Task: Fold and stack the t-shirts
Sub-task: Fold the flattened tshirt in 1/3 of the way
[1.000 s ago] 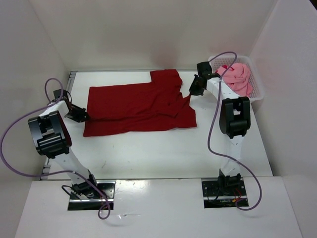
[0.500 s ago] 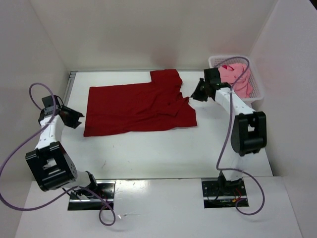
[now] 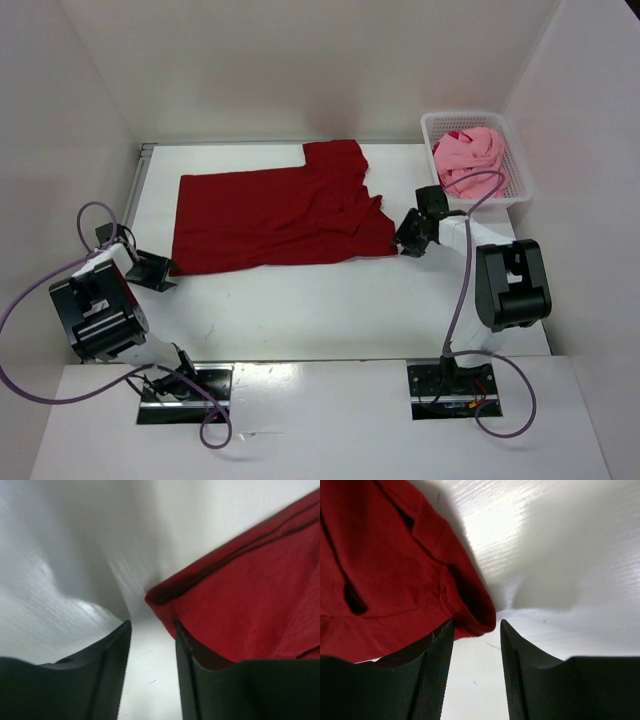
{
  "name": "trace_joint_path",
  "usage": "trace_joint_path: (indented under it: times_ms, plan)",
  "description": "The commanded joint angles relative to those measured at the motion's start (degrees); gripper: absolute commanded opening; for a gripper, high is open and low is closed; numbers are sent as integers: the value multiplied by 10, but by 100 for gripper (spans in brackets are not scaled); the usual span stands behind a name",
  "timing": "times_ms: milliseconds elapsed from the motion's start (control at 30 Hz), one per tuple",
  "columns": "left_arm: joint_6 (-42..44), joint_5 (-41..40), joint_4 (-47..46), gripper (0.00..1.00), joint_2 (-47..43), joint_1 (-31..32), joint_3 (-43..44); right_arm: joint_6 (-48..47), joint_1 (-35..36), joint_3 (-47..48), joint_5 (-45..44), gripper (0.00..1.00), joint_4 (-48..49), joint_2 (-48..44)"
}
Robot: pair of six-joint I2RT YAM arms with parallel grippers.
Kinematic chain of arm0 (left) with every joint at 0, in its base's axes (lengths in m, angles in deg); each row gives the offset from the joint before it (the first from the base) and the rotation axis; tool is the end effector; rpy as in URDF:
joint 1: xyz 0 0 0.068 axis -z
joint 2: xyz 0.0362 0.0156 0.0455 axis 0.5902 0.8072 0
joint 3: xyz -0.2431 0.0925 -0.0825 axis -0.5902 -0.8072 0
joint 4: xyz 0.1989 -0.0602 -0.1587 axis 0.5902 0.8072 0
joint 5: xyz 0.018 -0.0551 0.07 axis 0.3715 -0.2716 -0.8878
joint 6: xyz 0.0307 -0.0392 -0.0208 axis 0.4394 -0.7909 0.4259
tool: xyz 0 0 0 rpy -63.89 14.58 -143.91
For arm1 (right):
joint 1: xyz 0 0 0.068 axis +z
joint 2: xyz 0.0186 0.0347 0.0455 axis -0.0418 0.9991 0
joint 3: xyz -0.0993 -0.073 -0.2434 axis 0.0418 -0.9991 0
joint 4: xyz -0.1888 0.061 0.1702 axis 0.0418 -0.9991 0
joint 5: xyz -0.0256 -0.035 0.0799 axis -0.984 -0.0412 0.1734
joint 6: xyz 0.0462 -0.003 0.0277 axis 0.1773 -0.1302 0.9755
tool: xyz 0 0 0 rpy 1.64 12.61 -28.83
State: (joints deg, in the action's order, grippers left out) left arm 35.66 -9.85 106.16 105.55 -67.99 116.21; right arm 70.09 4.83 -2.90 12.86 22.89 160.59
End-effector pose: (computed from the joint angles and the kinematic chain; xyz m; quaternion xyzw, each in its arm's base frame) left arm 0.2338 0.1361 0.1566 -0.6190 0.7549 -0.1337 0.1705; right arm 0.3132 0.0428 0.1714 0.2570 0.9316 0.1387 0.2164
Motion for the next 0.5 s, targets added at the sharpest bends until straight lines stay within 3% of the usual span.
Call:
trace_joint_path:
  times_ms: [0, 133, 167, 300, 333, 467]
  plan:
    - [8, 22, -38, 45, 27, -6, -3, -3, -5, 8, -5, 48, 43, 29]
    - [8, 35, -45, 28, 41, -6, -3, 8, -5, 8, 1, 44, 56, 51]
    - [8, 35, -50, 19, 41, -6, -3, 8, -5, 8, 1, 39, 62, 57]
    - [8, 35, -55, 10, 46, -6, -3, 20, -5, 15, 7, 13, 68, 73]
    - [8, 35, -55, 6, 46, -6, -3, 20, -5, 21, 7, 3, 68, 73]
    - [13, 40, -55, 0, 40, -6, 9, 25, -28, 14, -13, 0, 48, 35]
